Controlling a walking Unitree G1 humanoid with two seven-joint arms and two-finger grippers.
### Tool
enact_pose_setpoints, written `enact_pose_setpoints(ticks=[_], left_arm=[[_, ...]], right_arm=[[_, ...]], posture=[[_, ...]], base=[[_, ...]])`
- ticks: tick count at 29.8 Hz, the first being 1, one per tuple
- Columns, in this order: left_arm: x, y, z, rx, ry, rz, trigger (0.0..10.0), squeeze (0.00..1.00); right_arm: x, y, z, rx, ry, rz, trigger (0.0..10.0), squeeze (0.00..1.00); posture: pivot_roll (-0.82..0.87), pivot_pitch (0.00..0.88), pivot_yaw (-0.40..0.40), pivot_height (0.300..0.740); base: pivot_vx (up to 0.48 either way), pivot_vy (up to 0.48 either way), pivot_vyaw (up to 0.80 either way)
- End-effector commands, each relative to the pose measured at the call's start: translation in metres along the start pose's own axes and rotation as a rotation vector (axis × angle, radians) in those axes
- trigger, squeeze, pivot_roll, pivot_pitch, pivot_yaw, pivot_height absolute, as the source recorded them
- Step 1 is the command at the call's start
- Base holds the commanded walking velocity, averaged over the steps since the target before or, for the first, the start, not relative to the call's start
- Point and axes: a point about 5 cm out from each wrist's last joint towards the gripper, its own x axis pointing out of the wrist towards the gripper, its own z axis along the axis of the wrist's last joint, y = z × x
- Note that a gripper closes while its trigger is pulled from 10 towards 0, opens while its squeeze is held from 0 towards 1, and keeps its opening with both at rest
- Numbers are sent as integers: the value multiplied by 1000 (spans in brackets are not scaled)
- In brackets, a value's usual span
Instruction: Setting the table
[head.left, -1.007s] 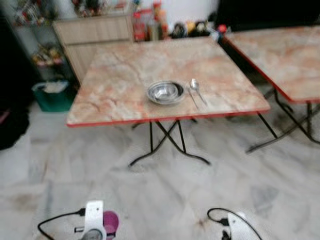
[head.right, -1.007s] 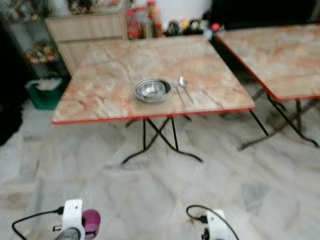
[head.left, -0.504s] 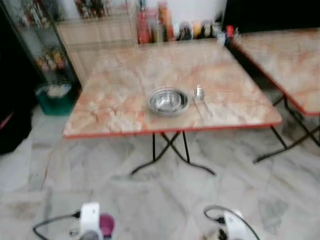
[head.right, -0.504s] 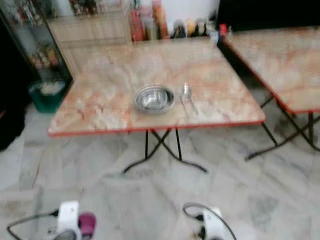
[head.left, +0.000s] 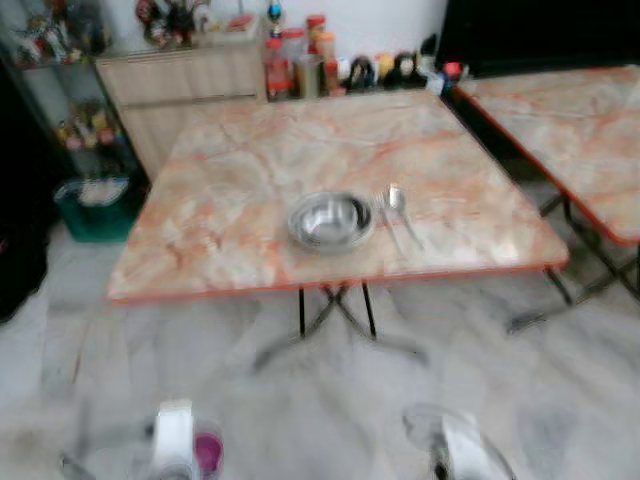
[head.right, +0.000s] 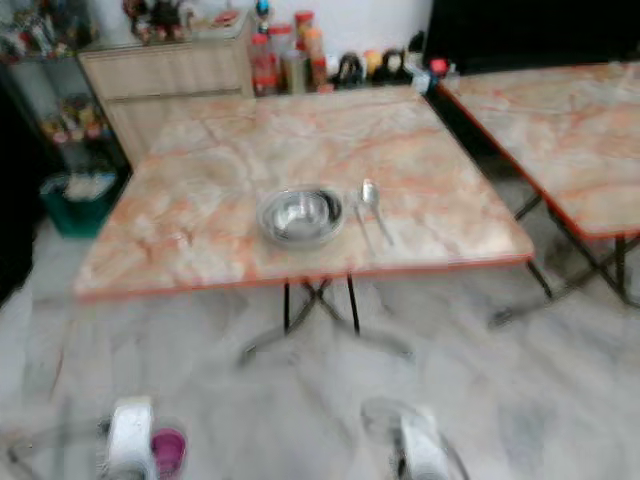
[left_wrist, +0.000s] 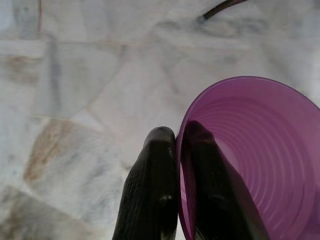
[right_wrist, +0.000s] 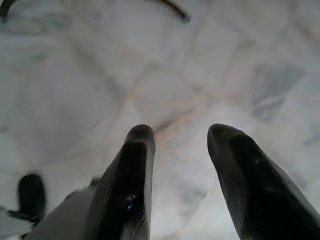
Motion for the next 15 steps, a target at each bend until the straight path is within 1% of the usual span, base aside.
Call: enact_pose_setpoints(ticks=[1, 15], left_arm=[[1, 16, 1, 11, -1, 38, 10000, 0], [1, 13, 0, 22, 1, 27, 10000, 0]], right_arm=[[1, 14, 8, 12, -27, 32, 10000, 0], [1, 14, 6, 12, -23, 34, 10000, 0]], posture=[[-25, 0, 40, 740], [-28, 0, 44, 740]], base=[[315, 0, 0], [316, 0, 0]])
